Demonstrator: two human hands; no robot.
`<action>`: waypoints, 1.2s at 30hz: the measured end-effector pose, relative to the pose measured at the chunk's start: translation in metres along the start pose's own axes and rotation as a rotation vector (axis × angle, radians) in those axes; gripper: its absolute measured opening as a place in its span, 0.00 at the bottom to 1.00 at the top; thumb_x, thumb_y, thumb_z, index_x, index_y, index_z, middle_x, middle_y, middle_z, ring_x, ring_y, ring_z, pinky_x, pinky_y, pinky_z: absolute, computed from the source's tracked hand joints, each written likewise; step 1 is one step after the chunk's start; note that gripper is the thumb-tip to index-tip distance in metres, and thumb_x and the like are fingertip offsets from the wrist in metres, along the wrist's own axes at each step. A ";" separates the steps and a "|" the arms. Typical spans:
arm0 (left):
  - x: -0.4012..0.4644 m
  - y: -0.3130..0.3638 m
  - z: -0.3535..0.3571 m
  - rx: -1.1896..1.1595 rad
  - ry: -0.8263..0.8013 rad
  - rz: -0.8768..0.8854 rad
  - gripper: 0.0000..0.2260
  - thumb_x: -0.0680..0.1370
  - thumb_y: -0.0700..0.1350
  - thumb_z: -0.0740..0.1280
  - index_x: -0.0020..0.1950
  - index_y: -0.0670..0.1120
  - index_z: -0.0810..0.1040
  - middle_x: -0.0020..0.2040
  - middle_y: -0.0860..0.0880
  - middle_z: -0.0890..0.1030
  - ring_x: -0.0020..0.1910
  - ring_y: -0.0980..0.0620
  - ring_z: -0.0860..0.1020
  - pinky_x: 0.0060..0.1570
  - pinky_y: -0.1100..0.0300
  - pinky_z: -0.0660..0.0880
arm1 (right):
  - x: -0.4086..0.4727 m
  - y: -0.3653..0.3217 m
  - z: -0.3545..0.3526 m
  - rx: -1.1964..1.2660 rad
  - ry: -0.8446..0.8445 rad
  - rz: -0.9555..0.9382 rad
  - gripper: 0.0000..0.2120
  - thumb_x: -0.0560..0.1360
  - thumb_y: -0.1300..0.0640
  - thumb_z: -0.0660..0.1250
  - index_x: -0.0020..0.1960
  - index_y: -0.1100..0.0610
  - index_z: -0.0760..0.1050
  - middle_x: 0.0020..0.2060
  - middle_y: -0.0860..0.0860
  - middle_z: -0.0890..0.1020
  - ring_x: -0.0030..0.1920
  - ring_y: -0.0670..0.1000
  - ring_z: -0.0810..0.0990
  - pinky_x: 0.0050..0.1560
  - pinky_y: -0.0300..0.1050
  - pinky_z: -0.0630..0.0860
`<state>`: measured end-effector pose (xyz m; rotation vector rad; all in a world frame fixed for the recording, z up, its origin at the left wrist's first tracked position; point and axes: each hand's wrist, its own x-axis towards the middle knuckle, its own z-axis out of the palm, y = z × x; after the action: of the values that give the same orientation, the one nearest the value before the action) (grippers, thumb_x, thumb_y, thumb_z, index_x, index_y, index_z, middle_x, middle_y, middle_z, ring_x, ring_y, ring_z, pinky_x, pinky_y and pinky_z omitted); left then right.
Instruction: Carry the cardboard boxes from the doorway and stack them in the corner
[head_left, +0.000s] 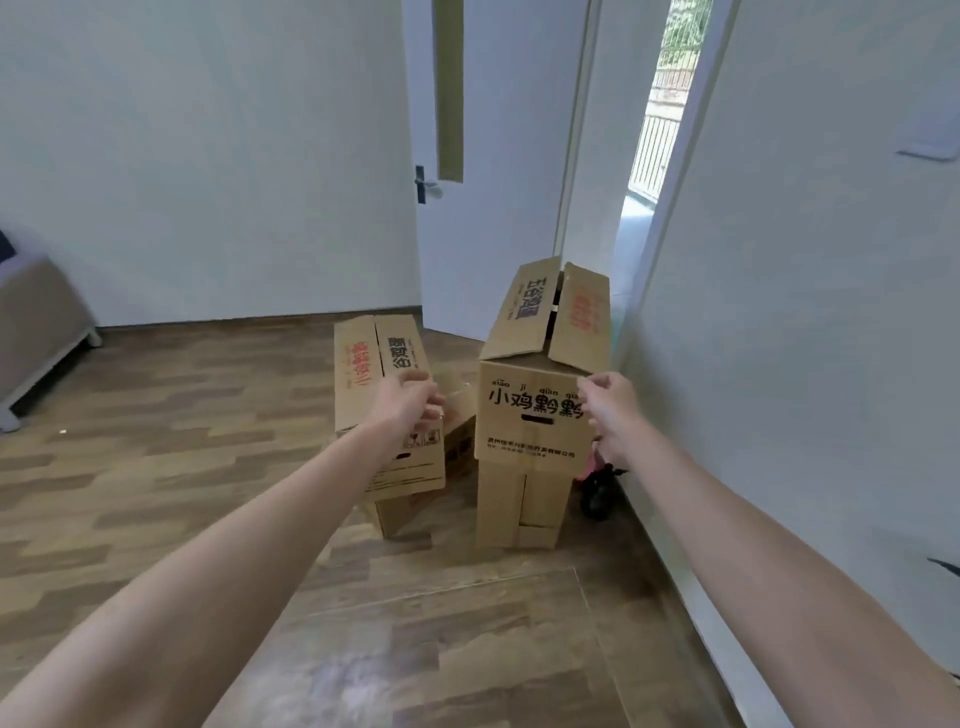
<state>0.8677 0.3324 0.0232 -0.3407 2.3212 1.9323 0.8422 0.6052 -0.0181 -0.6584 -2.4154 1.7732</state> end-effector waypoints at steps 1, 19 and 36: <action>0.024 0.010 0.011 0.022 -0.009 0.012 0.11 0.83 0.40 0.64 0.65 0.46 0.73 0.51 0.42 0.83 0.40 0.50 0.81 0.40 0.57 0.80 | 0.019 -0.009 0.000 -0.010 0.016 0.000 0.09 0.81 0.53 0.66 0.59 0.55 0.75 0.57 0.55 0.81 0.54 0.54 0.79 0.56 0.50 0.77; 0.481 0.083 0.193 0.183 -0.238 -0.043 0.30 0.75 0.50 0.75 0.72 0.44 0.68 0.63 0.43 0.81 0.54 0.46 0.81 0.54 0.48 0.79 | 0.375 -0.057 0.021 -0.085 0.279 0.207 0.21 0.81 0.46 0.67 0.67 0.57 0.71 0.63 0.55 0.79 0.59 0.54 0.78 0.59 0.48 0.75; 0.630 0.026 0.262 0.344 -0.241 -0.431 0.38 0.64 0.57 0.82 0.66 0.43 0.69 0.61 0.42 0.79 0.58 0.42 0.78 0.60 0.43 0.76 | 0.560 -0.020 0.041 -0.028 0.068 0.554 0.47 0.73 0.45 0.77 0.79 0.60 0.53 0.77 0.59 0.67 0.76 0.62 0.68 0.74 0.63 0.67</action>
<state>0.2339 0.5271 -0.1403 -0.4917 2.1472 1.2782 0.3170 0.7762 -0.1195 -1.4802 -2.3649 1.8363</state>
